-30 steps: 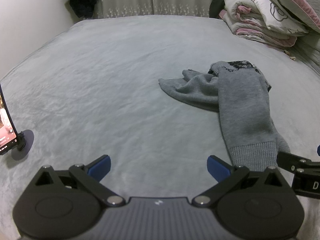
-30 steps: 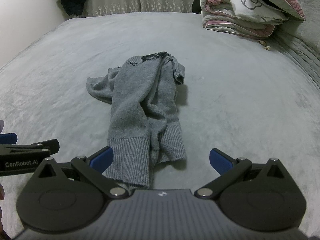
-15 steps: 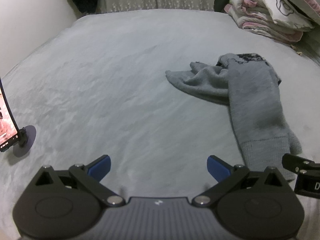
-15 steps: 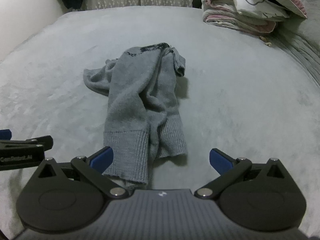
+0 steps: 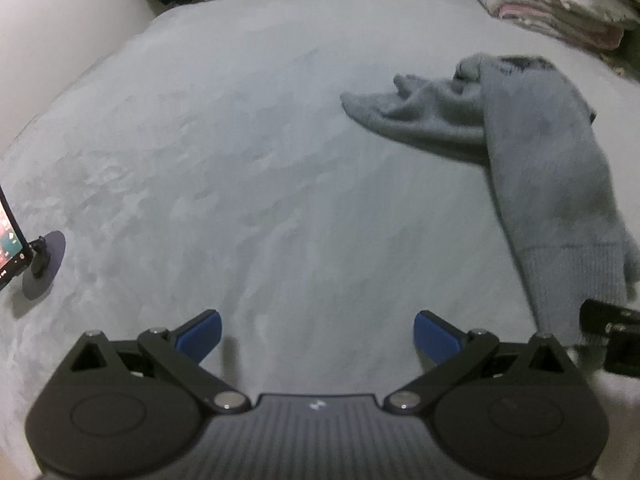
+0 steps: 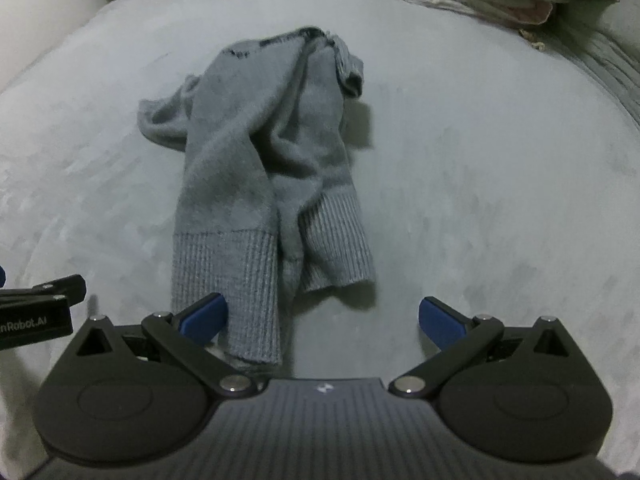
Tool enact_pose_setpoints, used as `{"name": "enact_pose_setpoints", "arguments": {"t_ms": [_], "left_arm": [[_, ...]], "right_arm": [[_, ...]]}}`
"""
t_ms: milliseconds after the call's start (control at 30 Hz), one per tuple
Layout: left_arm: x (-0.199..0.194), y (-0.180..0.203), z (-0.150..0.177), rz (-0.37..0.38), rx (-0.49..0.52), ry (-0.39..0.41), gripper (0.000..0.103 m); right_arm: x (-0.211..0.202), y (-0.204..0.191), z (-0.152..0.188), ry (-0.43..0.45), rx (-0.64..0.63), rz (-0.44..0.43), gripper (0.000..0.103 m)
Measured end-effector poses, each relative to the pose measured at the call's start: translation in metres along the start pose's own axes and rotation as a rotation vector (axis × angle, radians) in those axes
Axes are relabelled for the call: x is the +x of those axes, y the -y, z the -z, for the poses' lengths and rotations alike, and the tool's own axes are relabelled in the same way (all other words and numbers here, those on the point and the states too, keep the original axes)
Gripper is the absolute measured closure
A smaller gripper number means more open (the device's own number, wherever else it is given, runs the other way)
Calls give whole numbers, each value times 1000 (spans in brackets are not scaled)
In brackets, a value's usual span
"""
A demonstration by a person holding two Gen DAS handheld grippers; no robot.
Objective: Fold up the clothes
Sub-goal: 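Lower the right tool to the sweater's ribbed hem and close on it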
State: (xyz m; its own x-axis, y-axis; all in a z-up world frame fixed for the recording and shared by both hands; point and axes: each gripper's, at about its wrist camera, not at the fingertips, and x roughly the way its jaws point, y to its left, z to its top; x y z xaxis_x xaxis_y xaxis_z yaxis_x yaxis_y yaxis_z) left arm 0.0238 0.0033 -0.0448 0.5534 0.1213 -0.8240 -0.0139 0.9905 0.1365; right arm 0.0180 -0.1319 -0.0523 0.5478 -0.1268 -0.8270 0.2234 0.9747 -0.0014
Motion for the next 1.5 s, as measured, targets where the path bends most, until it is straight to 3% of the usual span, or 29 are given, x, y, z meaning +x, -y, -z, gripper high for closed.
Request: {"name": "enact_pose_setpoints", "arguments": {"t_ms": [267, 533, 700, 867, 1100, 1267, 1367, 1433, 1500], "left_arm": [[9, -6, 6, 41, -40, -14, 0], [6, -12, 18, 74, -29, 50, 0], [6, -10, 20, 82, -21, 83, 0], [3, -15, 12, 110, -31, 64, 0], [-7, -28, 0, 165, -99, 88, 0], [-7, -32, -4, 211, -147, 79, 1], [-4, -34, -5, 253, -177, 59, 1], [-2, -35, -6, 279, -192, 49, 1], [-1, -35, -6, 301, -204, 42, 1]], "right_arm": [[11, 2, 5, -21, -12, -27, 0], [12, -2, 17, 25, -59, -36, 0], [10, 2, 16, 11, -96, -54, 0], [4, 6, 10, 31, -76, -67, 0], [-12, 11, 1, 129, 21, -130, 27], [-12, 11, -10, 181, 55, -151, 33], [-10, 11, -14, 188, 57, -172, 48], [-5, 9, -15, 176, 56, -184, 73], [-5, 10, -16, 171, 60, -199, 80]]}}
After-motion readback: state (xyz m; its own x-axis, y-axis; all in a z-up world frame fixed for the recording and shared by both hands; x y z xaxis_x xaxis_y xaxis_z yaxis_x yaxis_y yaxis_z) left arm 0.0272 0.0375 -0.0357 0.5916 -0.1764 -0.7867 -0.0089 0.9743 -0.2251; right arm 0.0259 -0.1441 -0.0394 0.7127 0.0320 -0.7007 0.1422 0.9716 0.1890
